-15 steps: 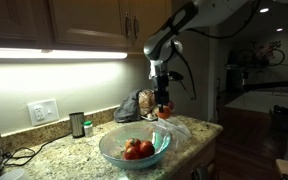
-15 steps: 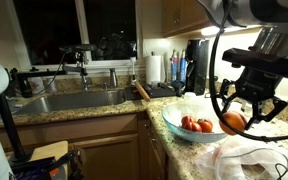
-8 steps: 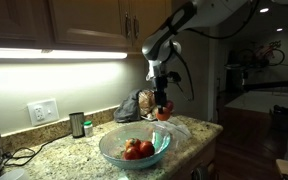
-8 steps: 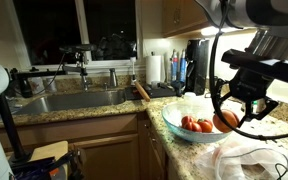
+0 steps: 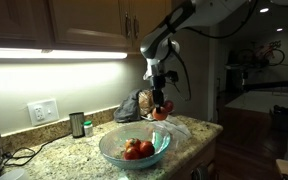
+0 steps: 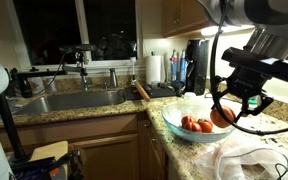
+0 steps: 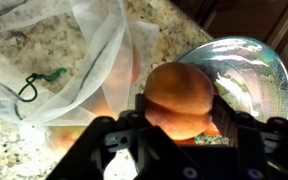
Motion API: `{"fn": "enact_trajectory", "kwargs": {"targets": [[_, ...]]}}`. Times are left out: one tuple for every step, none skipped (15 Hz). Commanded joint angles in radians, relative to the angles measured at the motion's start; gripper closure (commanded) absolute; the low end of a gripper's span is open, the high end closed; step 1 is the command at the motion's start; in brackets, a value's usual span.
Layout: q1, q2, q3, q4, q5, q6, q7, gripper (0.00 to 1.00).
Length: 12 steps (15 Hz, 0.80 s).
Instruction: Move a peach from the bag to the bowl
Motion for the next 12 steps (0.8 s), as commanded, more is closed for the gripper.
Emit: {"fn": "enact_trajectory", "kwargs": {"targets": [[-0.013, 0.015, 0.008, 0.033, 0.025, -0.006, -0.028, 0.59], [-0.014, 0.021, 0.009, 0.039, 0.027, -0.007, -0.032, 0.59], [-0.015, 0.028, 0.010, 0.045, 0.030, -0.007, -0.036, 0.59], [-0.015, 0.035, 0.011, 0.052, 0.032, -0.005, -0.040, 0.59], [-0.017, 0.043, 0.013, 0.058, 0.035, -0.005, -0.047, 0.59], [-0.017, 0.049, 0.015, 0.064, 0.037, -0.005, -0.050, 0.59], [-0.018, 0.055, 0.016, 0.069, 0.040, -0.004, -0.055, 0.59], [-0.018, 0.062, 0.018, 0.076, 0.042, -0.004, -0.062, 0.59], [-0.019, 0.069, 0.020, 0.082, 0.045, -0.005, -0.067, 0.59], [-0.018, 0.075, 0.021, 0.090, 0.047, -0.006, -0.069, 0.59], [-0.017, 0.081, 0.022, 0.095, 0.047, -0.006, -0.072, 0.59], [-0.015, 0.086, 0.025, 0.099, 0.045, -0.006, -0.074, 0.59]]}}
